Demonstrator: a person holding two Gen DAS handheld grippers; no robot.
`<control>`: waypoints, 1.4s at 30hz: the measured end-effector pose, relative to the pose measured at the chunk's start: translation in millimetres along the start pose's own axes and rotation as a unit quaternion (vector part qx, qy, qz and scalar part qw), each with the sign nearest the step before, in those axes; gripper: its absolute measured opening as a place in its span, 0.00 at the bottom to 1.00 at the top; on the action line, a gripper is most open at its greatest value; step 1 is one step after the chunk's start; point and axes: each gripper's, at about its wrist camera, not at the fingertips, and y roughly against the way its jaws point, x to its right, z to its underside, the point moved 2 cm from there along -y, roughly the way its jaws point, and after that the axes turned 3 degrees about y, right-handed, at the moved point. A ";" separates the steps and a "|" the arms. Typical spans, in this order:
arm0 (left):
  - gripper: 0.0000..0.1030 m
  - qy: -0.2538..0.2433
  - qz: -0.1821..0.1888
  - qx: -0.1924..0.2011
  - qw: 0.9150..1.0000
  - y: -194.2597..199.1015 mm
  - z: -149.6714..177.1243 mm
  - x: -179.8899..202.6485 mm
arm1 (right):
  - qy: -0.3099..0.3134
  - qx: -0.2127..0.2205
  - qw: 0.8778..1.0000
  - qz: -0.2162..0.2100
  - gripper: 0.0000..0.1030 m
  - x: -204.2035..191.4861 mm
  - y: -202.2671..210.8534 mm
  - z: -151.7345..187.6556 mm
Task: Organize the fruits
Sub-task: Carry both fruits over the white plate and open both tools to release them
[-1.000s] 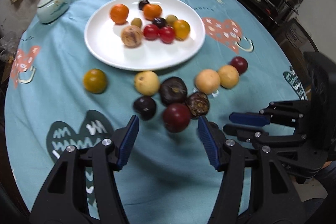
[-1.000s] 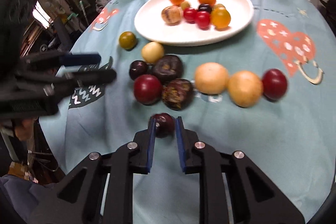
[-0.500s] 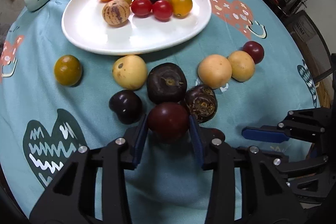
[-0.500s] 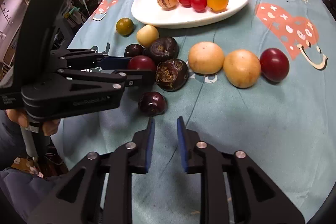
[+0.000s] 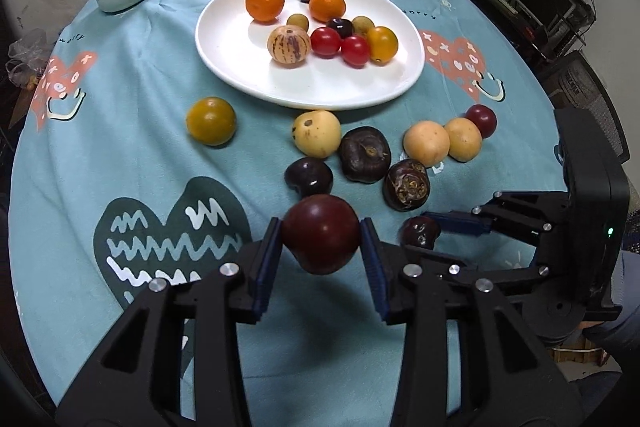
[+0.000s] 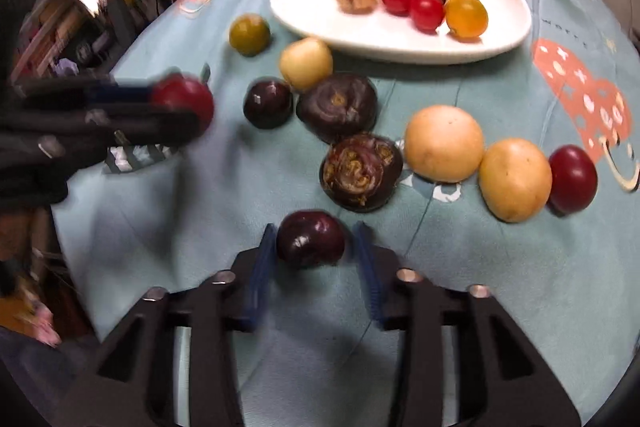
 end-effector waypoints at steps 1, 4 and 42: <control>0.39 0.000 0.001 0.000 1.000 0.9 0.4 -0.1 | 0.000 -0.004 1.000 0.002 0.31 -1.2 1.3 0.0; 0.39 -0.004 0.007 0.003 1.000 3.3 0.4 1.6 | -0.011 0.002 1.000 0.000 0.31 3.9 8.4 0.3; 0.40 -0.006 -0.042 0.011 0.999 -75.6 -182.9 -10.3 | -0.035 0.051 0.997 0.038 0.33 112.4 -1.7 -177.0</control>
